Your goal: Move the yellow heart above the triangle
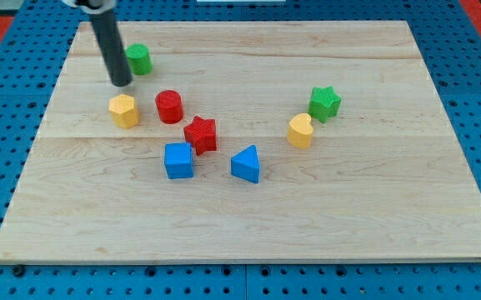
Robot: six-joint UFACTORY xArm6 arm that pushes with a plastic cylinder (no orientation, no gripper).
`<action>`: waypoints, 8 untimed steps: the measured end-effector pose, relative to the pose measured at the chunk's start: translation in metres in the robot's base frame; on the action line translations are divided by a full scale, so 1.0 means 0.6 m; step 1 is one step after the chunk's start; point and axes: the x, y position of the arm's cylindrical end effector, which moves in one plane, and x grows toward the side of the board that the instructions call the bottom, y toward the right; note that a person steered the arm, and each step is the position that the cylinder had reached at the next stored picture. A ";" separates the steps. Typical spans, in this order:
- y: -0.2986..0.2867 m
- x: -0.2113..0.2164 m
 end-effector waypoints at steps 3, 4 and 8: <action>-0.004 0.087; -0.011 0.175; 0.538 0.263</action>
